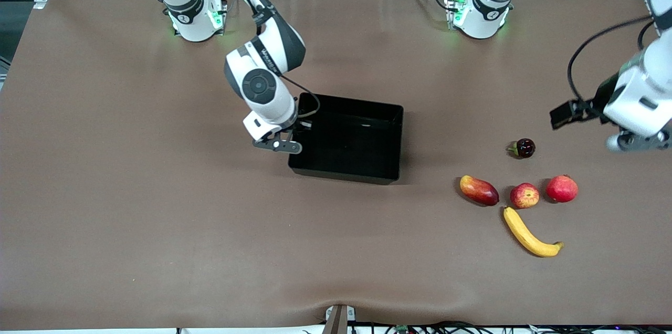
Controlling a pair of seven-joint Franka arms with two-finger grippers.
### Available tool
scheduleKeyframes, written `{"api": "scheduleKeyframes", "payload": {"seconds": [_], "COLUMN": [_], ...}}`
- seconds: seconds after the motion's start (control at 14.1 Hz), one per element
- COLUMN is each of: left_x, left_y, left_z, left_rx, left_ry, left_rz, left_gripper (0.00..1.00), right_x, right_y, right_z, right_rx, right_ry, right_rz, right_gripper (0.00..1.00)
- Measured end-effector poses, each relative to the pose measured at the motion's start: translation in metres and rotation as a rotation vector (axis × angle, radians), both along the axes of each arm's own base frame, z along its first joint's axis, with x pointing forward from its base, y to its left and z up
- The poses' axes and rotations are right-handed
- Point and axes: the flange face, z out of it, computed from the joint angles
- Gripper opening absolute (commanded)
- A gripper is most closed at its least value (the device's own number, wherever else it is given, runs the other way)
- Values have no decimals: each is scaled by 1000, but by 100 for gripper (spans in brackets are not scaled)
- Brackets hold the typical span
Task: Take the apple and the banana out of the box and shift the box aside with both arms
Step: 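Drag the black box with the right gripper toward the right arm's side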
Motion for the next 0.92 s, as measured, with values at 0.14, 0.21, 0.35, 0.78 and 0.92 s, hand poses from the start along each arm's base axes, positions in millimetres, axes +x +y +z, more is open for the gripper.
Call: {"api": "scheduleKeyframes", "payload": {"seconds": [0.14,0.21,0.35,0.78,0.92], "left_x": [-14,-19,-29,-68,-78], "left_y": [-5,-7,-9,16,14], "left_z": [17,21,23,32,38], "left_rx": [-2,-9,-12,-37,-36], "left_ry": [-8,-9,-2,12,14], "left_rz": [-11,-11,-4,61,56], "left_gripper": [100,100,100,100,100], "right_x": [15,22,35,70,75], "right_y": [-26,-40,-67,-183,-220], "right_z": [13,17,24,35,34], "right_rx": [2,3,7,34,46], "right_ry": [2,6,13,35,43], "right_rz": [-28,-31,-29,21,41], "right_gripper": [0,0,0,0,0]}}
